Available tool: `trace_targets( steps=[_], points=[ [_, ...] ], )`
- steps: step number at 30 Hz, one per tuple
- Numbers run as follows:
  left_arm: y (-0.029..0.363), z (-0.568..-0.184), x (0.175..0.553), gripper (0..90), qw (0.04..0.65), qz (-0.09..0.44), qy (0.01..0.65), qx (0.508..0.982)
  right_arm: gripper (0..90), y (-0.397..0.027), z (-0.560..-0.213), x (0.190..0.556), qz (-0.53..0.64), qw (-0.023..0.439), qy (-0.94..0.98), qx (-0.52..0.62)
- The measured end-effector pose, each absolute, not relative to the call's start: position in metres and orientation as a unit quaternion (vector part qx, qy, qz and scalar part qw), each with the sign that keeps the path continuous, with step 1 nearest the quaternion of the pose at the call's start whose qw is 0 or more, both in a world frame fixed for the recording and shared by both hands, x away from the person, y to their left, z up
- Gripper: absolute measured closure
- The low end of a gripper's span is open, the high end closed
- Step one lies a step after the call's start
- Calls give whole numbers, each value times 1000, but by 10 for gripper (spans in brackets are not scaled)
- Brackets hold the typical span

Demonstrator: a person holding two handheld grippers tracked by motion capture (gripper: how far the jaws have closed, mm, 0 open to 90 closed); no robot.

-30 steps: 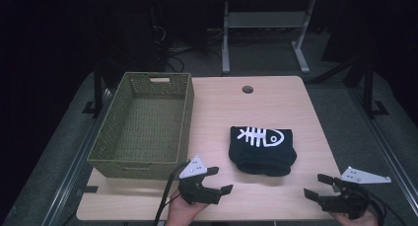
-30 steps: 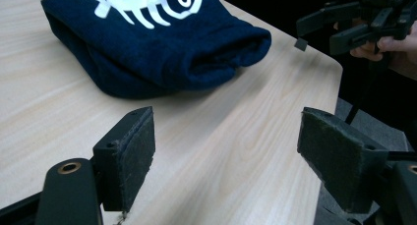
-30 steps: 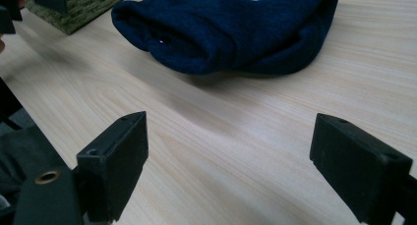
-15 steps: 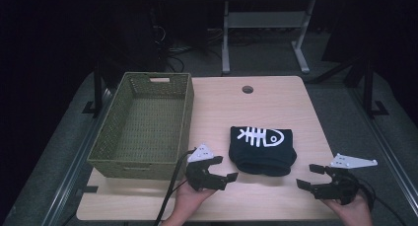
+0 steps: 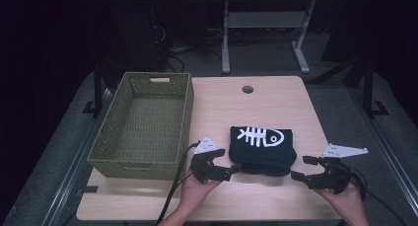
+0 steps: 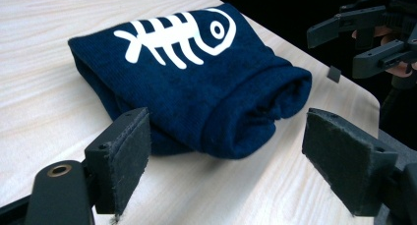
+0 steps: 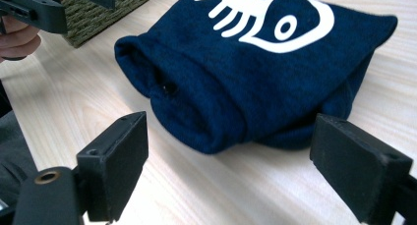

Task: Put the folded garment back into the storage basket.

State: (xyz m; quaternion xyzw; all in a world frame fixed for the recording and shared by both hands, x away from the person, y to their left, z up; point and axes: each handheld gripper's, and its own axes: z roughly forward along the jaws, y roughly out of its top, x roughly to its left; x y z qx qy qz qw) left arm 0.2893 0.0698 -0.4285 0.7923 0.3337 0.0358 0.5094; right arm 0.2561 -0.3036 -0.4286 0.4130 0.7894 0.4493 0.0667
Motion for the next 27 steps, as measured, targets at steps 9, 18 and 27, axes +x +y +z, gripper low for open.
trace_targets(
  steps=[9,18,27],
  points=[
    [62,-427,308,184,506,37,354,786,144,-300,-420,279,439,66,794,415],
    [51,-432,329,187,496,41,381,780,152,-300,-417,307,432,61,792,428],
    [44,-455,352,194,470,12,427,773,204,-295,-436,332,398,56,787,468]
  ],
)
